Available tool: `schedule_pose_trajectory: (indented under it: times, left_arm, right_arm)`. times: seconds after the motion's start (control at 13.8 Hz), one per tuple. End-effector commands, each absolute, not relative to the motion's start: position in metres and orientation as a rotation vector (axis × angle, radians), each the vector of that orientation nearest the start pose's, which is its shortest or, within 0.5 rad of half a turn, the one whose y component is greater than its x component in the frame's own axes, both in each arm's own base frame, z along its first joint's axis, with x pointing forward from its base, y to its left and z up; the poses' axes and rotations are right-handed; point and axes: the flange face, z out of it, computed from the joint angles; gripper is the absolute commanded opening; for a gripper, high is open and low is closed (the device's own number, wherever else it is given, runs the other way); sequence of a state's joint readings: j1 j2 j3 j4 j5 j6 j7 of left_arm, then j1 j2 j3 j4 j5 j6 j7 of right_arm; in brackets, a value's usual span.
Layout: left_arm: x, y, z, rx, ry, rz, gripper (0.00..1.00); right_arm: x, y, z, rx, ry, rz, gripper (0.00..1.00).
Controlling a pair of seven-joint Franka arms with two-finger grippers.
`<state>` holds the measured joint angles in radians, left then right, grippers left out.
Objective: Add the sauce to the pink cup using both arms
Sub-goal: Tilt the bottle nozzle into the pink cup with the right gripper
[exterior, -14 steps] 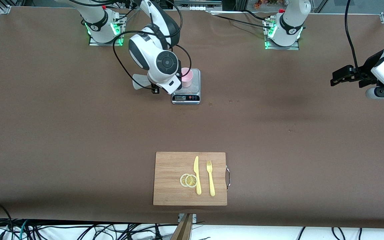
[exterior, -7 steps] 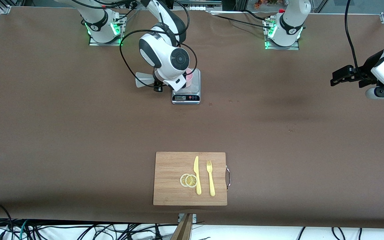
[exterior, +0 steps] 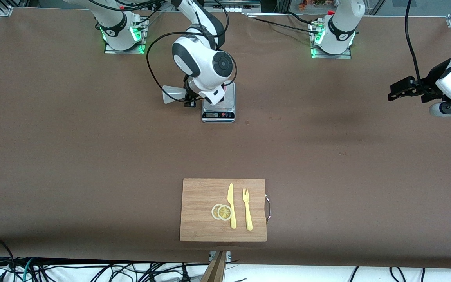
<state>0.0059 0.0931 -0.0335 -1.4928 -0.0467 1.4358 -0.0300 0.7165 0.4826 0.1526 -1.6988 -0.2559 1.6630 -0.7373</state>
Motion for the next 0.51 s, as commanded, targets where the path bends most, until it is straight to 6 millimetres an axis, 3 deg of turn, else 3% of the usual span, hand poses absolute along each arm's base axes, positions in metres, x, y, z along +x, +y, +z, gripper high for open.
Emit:
schedule_pose_trajectory:
  times: [0.0,0.43]
  left_arm:
    - [0.5694,-0.0197,0.6033,-3.160,0.018,0.234,1.00]
    - [0.5698,-0.0198,0.6024,-3.160,0.018,0.237,1.00]
  right_arm:
    - [0.4119,0.4525,0.2989,1.836,2.094,-0.745,0.04]
    - [0.4128,0.4528,0.2993,1.828,2.089,-0.757,0.04]
